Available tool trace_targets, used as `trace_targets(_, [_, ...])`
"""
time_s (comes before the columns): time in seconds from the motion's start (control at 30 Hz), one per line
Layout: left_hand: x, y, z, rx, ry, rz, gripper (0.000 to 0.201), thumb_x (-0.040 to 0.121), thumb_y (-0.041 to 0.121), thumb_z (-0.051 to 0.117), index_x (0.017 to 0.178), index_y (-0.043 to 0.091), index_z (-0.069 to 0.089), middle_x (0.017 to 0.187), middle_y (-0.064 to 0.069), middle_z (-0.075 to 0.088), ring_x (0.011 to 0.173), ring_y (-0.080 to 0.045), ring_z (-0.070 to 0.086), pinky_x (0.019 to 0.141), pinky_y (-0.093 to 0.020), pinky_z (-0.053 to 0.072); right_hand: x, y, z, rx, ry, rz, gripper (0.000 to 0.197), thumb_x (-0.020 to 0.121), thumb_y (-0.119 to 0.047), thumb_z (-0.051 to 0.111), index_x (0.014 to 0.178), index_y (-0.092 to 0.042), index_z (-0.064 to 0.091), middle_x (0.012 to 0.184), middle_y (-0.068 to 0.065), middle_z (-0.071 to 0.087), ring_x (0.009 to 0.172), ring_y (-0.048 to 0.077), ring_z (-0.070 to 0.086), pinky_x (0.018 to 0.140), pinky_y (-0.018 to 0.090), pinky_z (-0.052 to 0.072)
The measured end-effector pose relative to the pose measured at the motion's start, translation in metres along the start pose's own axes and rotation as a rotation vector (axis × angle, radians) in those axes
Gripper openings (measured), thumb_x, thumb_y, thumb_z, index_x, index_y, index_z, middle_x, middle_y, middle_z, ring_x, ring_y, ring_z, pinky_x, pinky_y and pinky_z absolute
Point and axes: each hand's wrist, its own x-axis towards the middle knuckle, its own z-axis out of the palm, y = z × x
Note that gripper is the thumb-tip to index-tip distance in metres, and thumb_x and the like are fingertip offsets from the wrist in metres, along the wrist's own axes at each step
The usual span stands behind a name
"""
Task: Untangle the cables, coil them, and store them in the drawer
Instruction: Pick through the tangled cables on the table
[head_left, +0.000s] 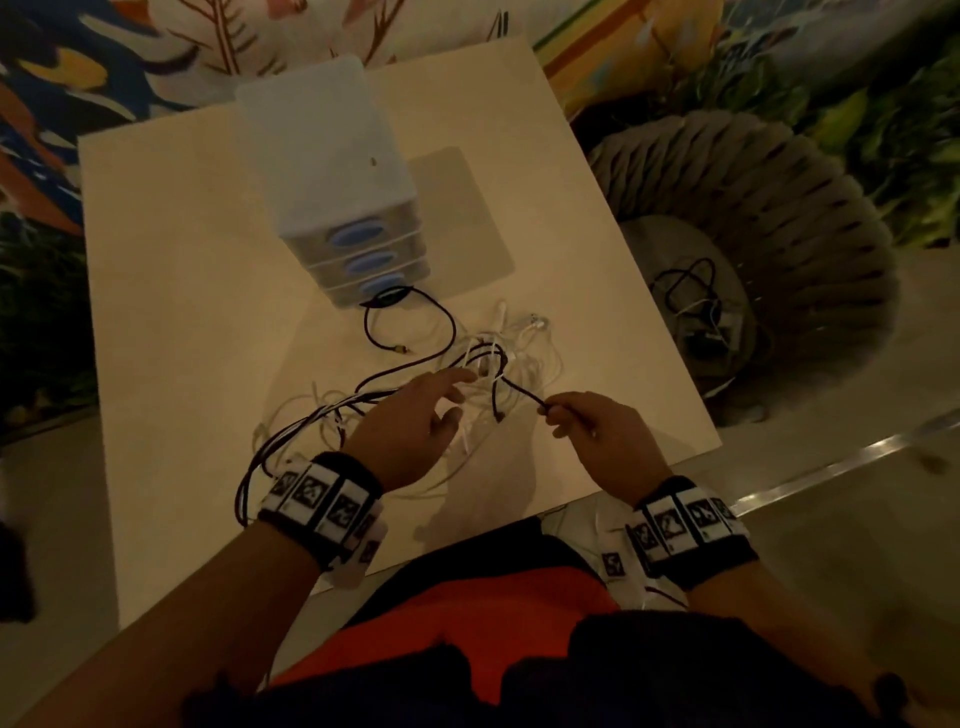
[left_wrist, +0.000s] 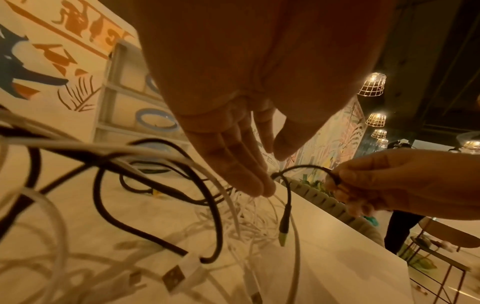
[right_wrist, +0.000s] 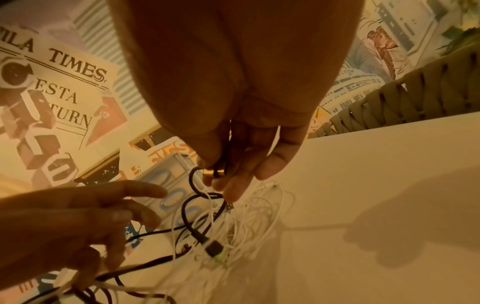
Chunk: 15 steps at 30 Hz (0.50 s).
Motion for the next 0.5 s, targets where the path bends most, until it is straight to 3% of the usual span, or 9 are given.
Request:
trace_targets(0.13, [0.019, 0.003, 0.008, -0.021, 0.009, -0.020, 0.048, 0.101, 0.035, 0.053, 0.146, 0.041, 0.034, 0.114, 0.015, 0.059, 0.071, -0.003, 0.062, 0.069, -0.030, 0.050, 0.004, -0.008, -0.003, 0.085, -0.043, -0.028, 0.020, 0.105, -0.020, 0.051, 0.108, -0.025, 0.070, 0.102, -0.004, 0.071, 0.081, 0.005, 0.068, 0.080, 0.025, 0.054])
trace_targets(0.2, [0.028, 0.003, 0.010, 0.035, 0.035, -0.005, 0.051, 0.099, 0.040, 0.056, 0.146, 0.042, 0.034, 0.107, 0.016, 0.060, 0.069, -0.002, 0.059, 0.071, -0.031, 0.050, 0.008, -0.012, -0.005, 0.120, -0.065, -0.043, 0.021, 0.105, -0.018, 0.049, 0.106, -0.025, 0.068, 0.101, -0.004, 0.070, 0.080, 0.007, 0.067, 0.079, 0.025, 0.055])
trace_targets(0.27, [0.039, 0.001, 0.010, 0.103, 0.036, -0.012, 0.048, 0.096, 0.047, 0.058, 0.140, 0.037, 0.045, 0.102, 0.011, 0.062, 0.076, -0.003, 0.057, 0.077, -0.032, 0.049, 0.011, -0.015, -0.008, 0.115, -0.074, -0.068, 0.020, 0.105, -0.020, 0.048, 0.107, -0.023, 0.068, 0.099, -0.006, 0.069, 0.080, 0.008, 0.064, 0.076, 0.026, 0.054])
trace_targets(0.37, [0.054, -0.002, 0.011, 0.172, 0.000, -0.038, 0.030, 0.092, 0.052, 0.061, 0.113, 0.032, 0.067, 0.095, 0.006, 0.064, 0.090, -0.015, 0.061, 0.078, -0.032, 0.047, 0.016, -0.016, -0.014, 0.055, -0.056, -0.134, 0.017, 0.103, -0.026, 0.053, 0.110, -0.027, 0.069, 0.098, -0.009, 0.068, 0.081, 0.006, 0.061, 0.073, 0.020, 0.048])
trace_targets(0.5, [0.057, 0.000, 0.010, 0.080, 0.086, -0.018, 0.017, 0.093, 0.042, 0.066, 0.106, 0.032, 0.073, 0.091, 0.006, 0.052, 0.075, -0.006, 0.049, 0.071, -0.028, 0.037, 0.021, -0.007, -0.015, -0.041, -0.078, -0.158, 0.020, 0.100, -0.028, 0.060, 0.116, -0.031, 0.071, 0.093, -0.015, 0.067, 0.080, -0.001, 0.059, 0.069, 0.010, 0.040])
